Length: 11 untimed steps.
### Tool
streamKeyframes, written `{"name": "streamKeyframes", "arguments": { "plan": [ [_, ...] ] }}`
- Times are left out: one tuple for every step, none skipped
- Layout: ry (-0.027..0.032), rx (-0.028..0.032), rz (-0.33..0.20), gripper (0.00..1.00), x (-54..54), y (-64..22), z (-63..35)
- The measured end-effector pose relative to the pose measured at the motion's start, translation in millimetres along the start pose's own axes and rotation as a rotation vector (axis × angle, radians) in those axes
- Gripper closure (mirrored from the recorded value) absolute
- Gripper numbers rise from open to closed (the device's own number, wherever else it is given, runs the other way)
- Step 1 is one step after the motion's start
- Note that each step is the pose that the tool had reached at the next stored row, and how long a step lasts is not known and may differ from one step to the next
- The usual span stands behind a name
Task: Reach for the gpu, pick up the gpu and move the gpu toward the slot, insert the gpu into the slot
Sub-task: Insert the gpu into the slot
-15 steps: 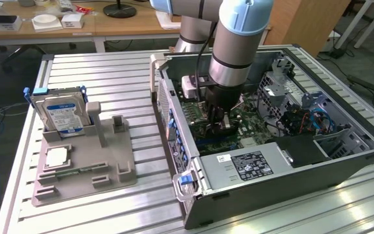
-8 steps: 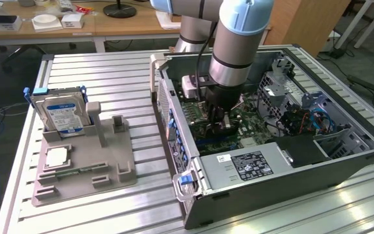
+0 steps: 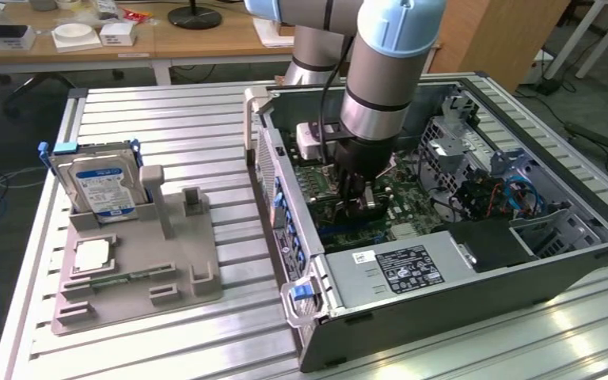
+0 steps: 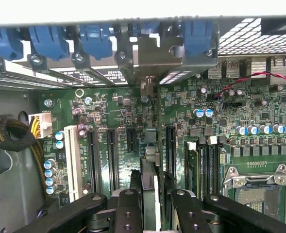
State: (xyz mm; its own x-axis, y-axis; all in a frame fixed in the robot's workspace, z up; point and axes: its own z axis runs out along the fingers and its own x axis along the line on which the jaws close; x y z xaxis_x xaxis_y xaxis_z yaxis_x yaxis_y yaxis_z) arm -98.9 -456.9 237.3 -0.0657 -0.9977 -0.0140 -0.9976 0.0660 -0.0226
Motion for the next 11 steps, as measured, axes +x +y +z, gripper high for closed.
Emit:
{"name": "streamKeyframes", "arguments": {
  "plan": [
    [0.0002,-0.0001,0.0,0.72,0.1,0.0,0.7],
    [0.0004,-0.0001,0.0,0.72,0.1,0.1,1.1],
    [0.0005,-0.0001,0.0,0.72,0.2,0.1,1.5],
    [0.0004,-0.0002,0.0,0.72,0.2,0.1,1.8],
    [0.0004,-0.0002,0.0,0.72,0.2,0.1,2.0],
    [0.0003,-0.0002,0.0,0.72,0.1,0.1,2.2],
    [0.0003,-0.0001,0.0,0.72,0.1,0.1,2.4],
    [0.0002,-0.0001,0.0,0.72,0.1,0.1,2.6],
    [0.0002,-0.0001,0.0,0.72,0.2,0.2,2.6],
    [0.0003,-0.0001,0.0,0.72,0.1,0.2,2.6],
    [0.0003,-0.0002,0.0,0.72,0.1,0.2,2.6]
  ]
}}
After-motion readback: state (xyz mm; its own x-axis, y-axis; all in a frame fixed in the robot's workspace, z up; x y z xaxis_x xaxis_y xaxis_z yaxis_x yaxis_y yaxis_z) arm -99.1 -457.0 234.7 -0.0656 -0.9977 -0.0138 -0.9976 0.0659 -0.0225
